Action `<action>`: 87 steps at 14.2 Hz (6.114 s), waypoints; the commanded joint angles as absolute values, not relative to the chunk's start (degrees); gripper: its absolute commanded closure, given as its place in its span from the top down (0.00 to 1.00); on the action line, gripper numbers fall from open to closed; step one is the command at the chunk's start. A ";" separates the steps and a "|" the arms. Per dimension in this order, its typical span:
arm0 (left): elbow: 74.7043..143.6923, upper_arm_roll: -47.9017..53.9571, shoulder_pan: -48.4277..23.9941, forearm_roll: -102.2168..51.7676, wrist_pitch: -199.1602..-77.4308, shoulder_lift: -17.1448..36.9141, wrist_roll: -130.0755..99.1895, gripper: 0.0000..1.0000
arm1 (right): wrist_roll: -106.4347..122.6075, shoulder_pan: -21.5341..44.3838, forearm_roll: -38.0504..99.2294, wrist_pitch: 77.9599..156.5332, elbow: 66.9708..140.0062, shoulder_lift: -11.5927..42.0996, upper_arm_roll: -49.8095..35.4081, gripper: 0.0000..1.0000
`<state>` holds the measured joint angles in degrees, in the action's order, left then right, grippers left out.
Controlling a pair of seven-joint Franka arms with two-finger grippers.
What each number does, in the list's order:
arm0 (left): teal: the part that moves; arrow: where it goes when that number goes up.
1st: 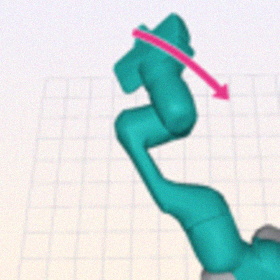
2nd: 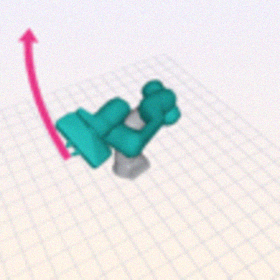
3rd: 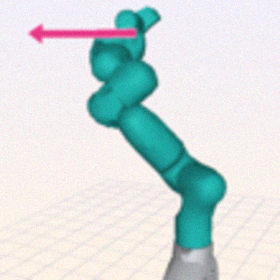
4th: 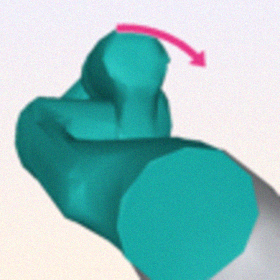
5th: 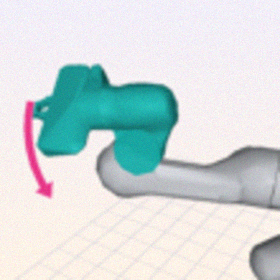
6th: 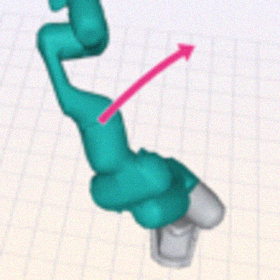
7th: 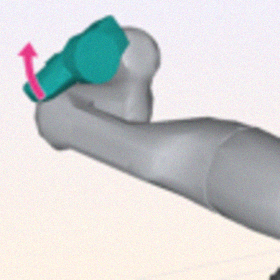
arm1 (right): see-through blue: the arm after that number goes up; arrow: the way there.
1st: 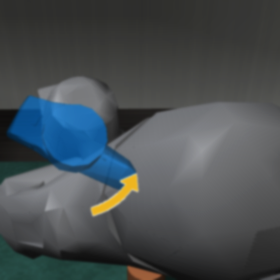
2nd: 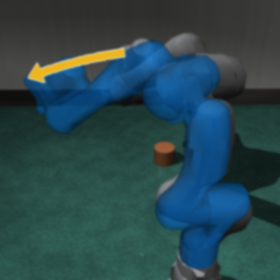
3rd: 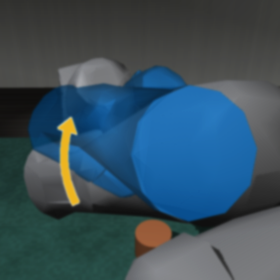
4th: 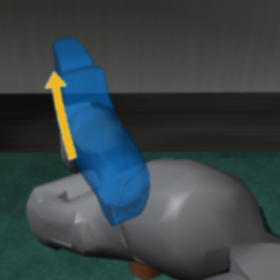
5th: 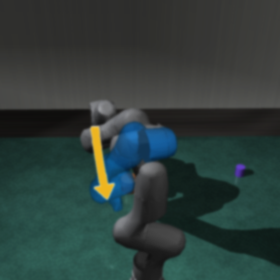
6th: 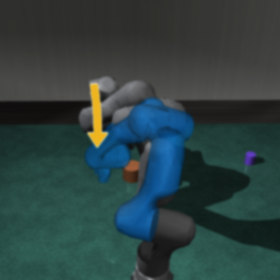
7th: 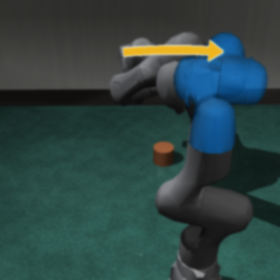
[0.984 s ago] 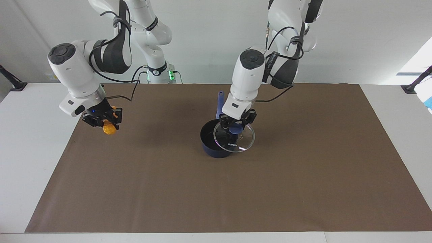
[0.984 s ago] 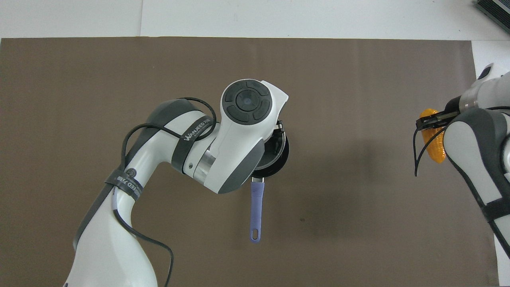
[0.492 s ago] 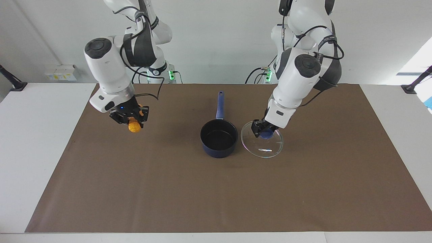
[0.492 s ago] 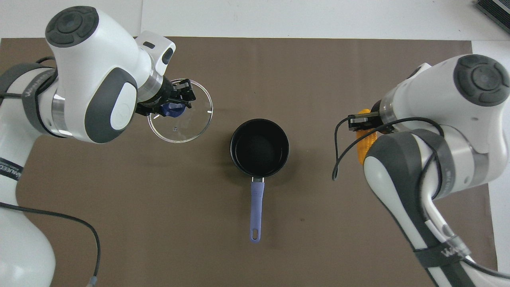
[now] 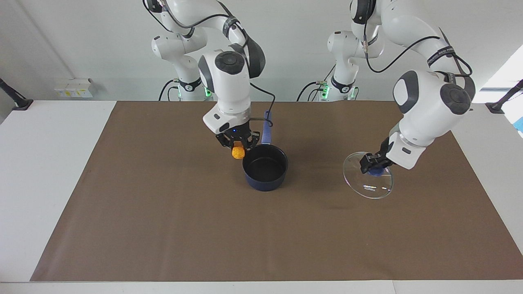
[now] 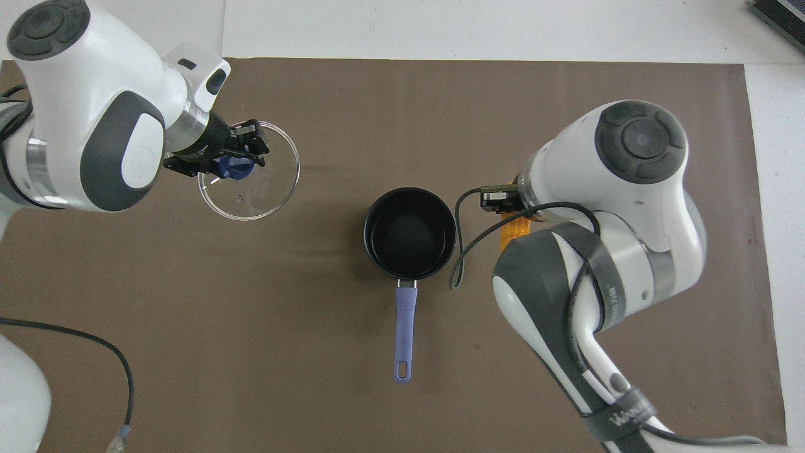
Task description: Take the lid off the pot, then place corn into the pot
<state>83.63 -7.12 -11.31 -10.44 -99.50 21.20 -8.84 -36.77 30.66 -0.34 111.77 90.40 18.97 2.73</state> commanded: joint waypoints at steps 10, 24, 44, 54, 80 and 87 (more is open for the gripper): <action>103.24 -6.68 0.08 -7.03 -110.72 14.34 6.67 0.00 | -39.20 34.80 -2.37 125.60 92.80 27.86 2.81 0.00; 112.94 -6.68 0.70 -7.03 -122.17 13.97 11.87 1.00 | -34.02 35.07 -1.14 127.27 94.75 28.39 2.81 0.19; 99.94 -5.36 -12.48 -4.14 -104.87 7.56 -2.64 1.00 | -17.34 18.91 -1.93 105.31 93.78 3.18 3.60 1.00; 90.45 -6.68 -9.67 -0.09 -87.55 4.75 4.22 1.00 | -1.59 3.70 0.69 85.10 86.05 -3.42 3.87 1.00; 87.89 -6.68 -8.35 0.70 -83.32 1.06 8.96 1.00 | -0.70 4.04 -1.05 85.87 92.37 -7.12 3.87 1.00; 87.89 -6.59 -8.35 0.62 -83.14 1.05 8.70 1.00 | -0.70 4.04 -1.05 85.87 92.29 -7.12 3.87 1.00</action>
<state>88.00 -6.82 -8.67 -0.12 -83.69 1.55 8.06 -2.35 4.29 -0.18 84.99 90.46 -5.56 4.04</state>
